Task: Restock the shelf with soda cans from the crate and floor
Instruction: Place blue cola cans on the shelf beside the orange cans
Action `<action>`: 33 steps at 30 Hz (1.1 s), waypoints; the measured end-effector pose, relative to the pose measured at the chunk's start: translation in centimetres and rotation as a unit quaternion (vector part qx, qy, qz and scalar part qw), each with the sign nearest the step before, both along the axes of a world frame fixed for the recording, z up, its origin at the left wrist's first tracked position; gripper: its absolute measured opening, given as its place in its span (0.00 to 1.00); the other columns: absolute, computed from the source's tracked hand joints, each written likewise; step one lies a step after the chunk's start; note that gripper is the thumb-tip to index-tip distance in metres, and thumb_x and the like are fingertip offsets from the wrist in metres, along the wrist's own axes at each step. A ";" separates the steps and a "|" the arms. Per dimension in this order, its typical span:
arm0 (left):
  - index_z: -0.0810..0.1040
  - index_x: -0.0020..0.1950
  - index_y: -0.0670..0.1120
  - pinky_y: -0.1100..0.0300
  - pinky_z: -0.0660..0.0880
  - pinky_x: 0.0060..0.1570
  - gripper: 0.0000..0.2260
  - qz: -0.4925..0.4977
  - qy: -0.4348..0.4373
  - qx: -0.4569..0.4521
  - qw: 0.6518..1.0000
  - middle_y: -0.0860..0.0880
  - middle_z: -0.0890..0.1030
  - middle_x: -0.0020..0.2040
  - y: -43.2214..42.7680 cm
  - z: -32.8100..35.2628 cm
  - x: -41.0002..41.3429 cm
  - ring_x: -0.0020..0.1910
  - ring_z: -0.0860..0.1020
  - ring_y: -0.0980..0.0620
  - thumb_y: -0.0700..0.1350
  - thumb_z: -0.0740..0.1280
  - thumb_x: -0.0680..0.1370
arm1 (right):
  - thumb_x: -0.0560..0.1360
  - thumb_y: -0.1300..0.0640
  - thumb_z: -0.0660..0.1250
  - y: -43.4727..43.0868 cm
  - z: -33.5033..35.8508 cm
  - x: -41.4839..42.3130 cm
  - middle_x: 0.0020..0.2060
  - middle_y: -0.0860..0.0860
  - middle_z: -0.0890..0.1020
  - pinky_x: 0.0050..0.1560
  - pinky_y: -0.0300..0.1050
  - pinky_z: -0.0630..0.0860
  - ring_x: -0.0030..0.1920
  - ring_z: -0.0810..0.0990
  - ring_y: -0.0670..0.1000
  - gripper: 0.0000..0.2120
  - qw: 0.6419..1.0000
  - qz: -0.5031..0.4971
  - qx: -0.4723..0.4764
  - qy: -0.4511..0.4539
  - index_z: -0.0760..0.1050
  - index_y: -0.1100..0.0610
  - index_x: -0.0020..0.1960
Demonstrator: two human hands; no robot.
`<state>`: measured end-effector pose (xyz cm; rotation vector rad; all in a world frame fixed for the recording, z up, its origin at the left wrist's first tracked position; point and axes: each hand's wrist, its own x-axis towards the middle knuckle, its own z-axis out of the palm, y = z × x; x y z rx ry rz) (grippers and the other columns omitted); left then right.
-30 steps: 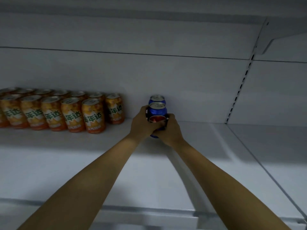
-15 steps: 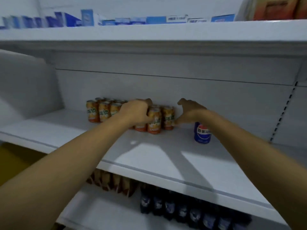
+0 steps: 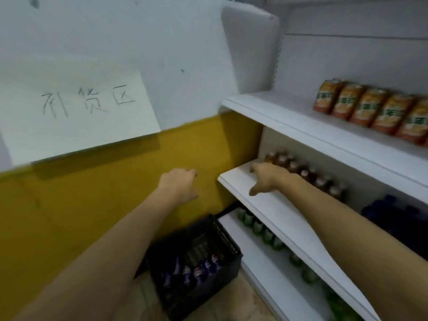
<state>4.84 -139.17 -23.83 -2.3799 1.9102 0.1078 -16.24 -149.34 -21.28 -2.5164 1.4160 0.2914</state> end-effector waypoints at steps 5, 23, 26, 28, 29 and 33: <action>0.66 0.70 0.48 0.51 0.76 0.54 0.26 0.105 0.057 0.085 0.989 0.46 0.73 0.64 8.2 -10.3 6.8 0.61 0.73 0.46 0.58 0.65 0.76 | 0.71 0.45 0.72 5.6 -10.7 9.1 0.63 0.56 0.71 0.54 0.53 0.74 0.60 0.73 0.59 0.33 0.990 0.085 0.090 0.068 0.63 0.55 0.69; 0.64 0.72 0.50 0.51 0.74 0.58 0.27 0.114 0.165 0.410 0.890 0.46 0.73 0.65 3.5 -29.9 13.5 0.62 0.73 0.46 0.58 0.66 0.76 | 0.73 0.49 0.70 7.9 -38.3 17.7 0.68 0.58 0.69 0.58 0.49 0.73 0.64 0.72 0.59 0.33 0.889 -0.049 0.456 -0.020 0.60 0.58 0.72; 0.66 0.70 0.48 0.51 0.73 0.58 0.25 0.124 0.196 0.408 0.883 0.46 0.74 0.64 1.4 -33.3 14.9 0.61 0.74 0.46 0.57 0.66 0.77 | 0.75 0.50 0.68 6.0 -41.0 19.2 0.64 0.59 0.72 0.51 0.45 0.72 0.60 0.74 0.59 0.27 0.866 -0.077 0.493 -0.032 0.63 0.59 0.69; 0.68 0.69 0.47 0.52 0.72 0.59 0.23 0.127 0.221 0.393 0.883 0.45 0.74 0.63 0.3 -35.6 15.4 0.62 0.73 0.45 0.54 0.66 0.77 | 0.76 0.51 0.68 4.2 -42.3 20.1 0.64 0.59 0.73 0.54 0.46 0.73 0.61 0.74 0.59 0.26 0.855 -0.115 0.503 -0.054 0.64 0.60 0.68; 0.68 0.68 0.46 0.54 0.71 0.58 0.22 0.125 0.226 0.390 0.884 0.45 0.74 0.62 -0.4 -36.7 15.5 0.62 0.73 0.46 0.53 0.66 0.77 | 0.76 0.51 0.67 3.2 -43.0 20.6 0.64 0.59 0.73 0.56 0.46 0.72 0.62 0.74 0.59 0.25 0.850 -0.135 0.504 -0.070 0.65 0.60 0.68; 0.72 0.65 0.45 0.57 0.70 0.57 0.19 0.141 0.257 0.381 0.877 0.48 0.76 0.58 -3.9 -42.0 17.0 0.62 0.74 0.48 0.48 0.69 0.76 | 0.77 0.48 0.66 0.9 -48.1 21.8 0.62 0.57 0.74 0.58 0.47 0.73 0.61 0.74 0.58 0.25 0.832 -0.205 0.508 -0.086 0.65 0.58 0.68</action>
